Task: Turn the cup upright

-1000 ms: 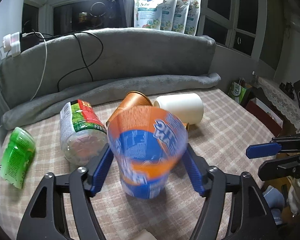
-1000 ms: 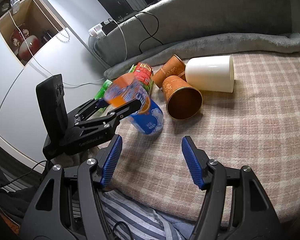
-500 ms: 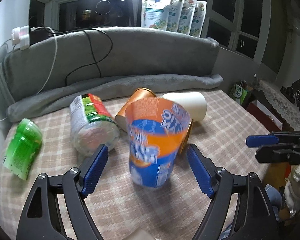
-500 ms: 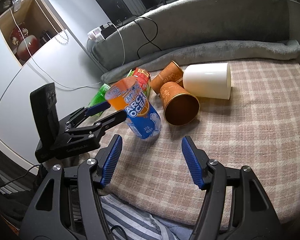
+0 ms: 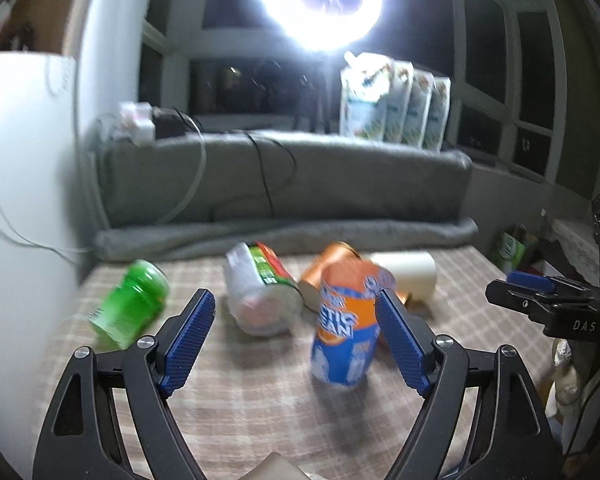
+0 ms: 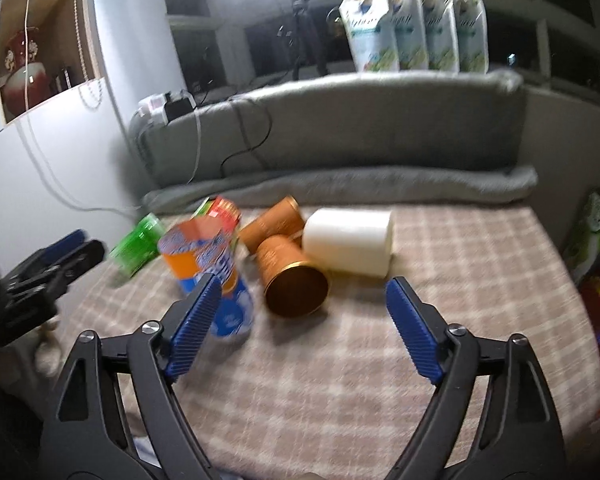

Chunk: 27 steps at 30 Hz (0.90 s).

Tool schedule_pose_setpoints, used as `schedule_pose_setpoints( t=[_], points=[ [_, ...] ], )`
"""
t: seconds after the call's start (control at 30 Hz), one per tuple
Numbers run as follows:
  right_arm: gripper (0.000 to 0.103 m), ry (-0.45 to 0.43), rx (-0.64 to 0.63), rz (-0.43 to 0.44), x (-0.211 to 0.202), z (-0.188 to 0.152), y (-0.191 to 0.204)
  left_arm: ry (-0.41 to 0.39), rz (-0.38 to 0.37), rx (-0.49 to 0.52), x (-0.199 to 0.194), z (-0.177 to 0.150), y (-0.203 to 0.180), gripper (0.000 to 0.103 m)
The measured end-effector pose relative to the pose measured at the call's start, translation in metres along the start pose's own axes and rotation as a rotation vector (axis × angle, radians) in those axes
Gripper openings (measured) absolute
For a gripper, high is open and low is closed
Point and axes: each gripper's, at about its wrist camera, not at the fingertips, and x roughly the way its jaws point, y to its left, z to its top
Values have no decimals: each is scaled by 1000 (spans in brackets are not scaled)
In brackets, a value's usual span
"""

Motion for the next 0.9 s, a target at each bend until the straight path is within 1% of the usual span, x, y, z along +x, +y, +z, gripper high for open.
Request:
schedule_pose_setpoints(
  t=[0.03, 0.1, 0.17, 0.27, 0.47, 0.63, 0.9],
  points=[
    [88, -20, -5, -26, -2, 1, 1, -15, 14, -3, -4, 1, 0, 83],
    [96, -52, -11, -66, -6, 2, 1, -43, 34, -11, -10, 4, 0, 83],
    [101, -91, -14, -104, -10, 3, 2, -59, 47, -19, -13, 7, 0, 83],
    [102, -136, -23, -149, -14, 6, 2, -84, 69, -34, -17, 11, 1, 83],
    [103, -199, -36, -219, -19, 11, 5, -103, 92, -57, -22, 12, 3, 84],
    [103, -223, -32, -244, -21, 13, 6, -107, 112, -62, -22, 11, 3, 84],
    [103, -246, -41, -268, -22, 13, 8, -98, 111, -84, -21, 11, 6, 84]
  ],
)
